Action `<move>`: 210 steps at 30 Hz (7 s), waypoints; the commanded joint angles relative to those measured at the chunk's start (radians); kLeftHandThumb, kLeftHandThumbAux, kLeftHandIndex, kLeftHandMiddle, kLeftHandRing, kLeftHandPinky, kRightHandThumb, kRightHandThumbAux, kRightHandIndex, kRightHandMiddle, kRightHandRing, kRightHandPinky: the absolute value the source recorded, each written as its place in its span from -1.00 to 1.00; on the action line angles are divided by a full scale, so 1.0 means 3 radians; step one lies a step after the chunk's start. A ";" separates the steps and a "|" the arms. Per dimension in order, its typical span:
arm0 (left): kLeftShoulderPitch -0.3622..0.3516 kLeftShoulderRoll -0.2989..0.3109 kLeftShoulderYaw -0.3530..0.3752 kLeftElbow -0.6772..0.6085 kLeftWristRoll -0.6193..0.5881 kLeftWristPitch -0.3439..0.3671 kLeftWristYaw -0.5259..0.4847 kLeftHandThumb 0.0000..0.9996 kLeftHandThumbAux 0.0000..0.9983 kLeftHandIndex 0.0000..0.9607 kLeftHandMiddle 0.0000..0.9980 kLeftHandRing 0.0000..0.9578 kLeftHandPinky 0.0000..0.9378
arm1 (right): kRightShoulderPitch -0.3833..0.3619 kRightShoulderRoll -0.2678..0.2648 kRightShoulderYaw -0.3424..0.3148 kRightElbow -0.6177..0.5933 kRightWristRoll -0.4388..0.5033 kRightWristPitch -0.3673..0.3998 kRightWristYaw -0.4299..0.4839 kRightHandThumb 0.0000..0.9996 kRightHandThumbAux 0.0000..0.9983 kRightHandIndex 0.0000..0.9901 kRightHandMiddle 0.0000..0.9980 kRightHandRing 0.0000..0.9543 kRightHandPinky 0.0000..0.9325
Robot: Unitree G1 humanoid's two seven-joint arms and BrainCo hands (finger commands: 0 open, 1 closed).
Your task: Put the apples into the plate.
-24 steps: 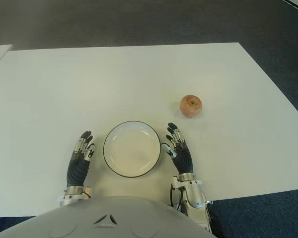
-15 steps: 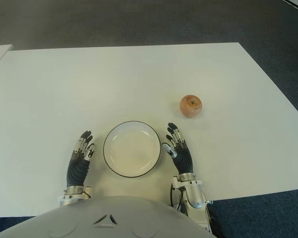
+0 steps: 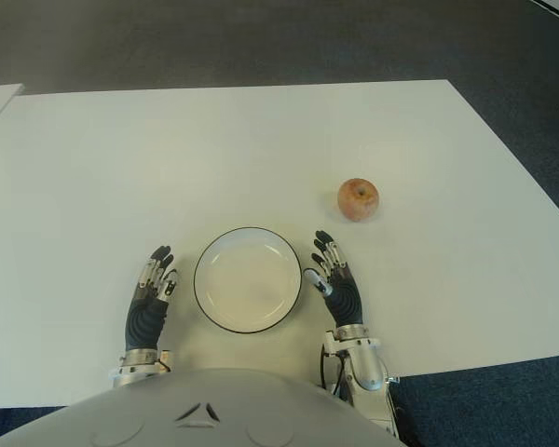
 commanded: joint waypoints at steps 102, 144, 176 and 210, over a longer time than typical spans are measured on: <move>-0.0257 0.0185 0.0174 0.0545 0.0072 -0.0404 -0.0121 -1.00 -0.08 -1.00 -1.00 -1.00 -1.00 | -0.2899 -0.1730 0.0255 0.3002 -0.2529 -0.0356 -0.1608 -0.48 -0.46 -1.00 -1.00 -1.00 -1.00; -0.0288 0.0143 0.0170 0.0735 0.0096 -0.0655 -0.0107 -1.00 -0.08 -1.00 -1.00 -1.00 -1.00 | -0.3336 -0.1479 0.0574 0.4007 -0.2235 -0.0755 -0.2069 -0.30 -0.31 -0.58 -0.58 -0.61 -0.55; -0.0333 0.0143 0.0196 0.0806 0.0075 -0.0781 -0.0117 -1.00 -0.07 -1.00 -1.00 -1.00 -1.00 | -0.2949 -0.1301 0.0110 0.3056 -0.1885 -0.0751 -0.2207 1.00 0.27 0.80 0.77 0.82 0.84; -0.0328 0.0044 0.0201 0.0767 0.0040 -0.0673 -0.0114 -1.00 -0.04 -1.00 -1.00 -1.00 -1.00 | -0.2443 -0.1119 -0.0034 0.0992 -0.1799 -0.0265 -0.1514 1.00 0.29 0.82 0.78 0.82 0.84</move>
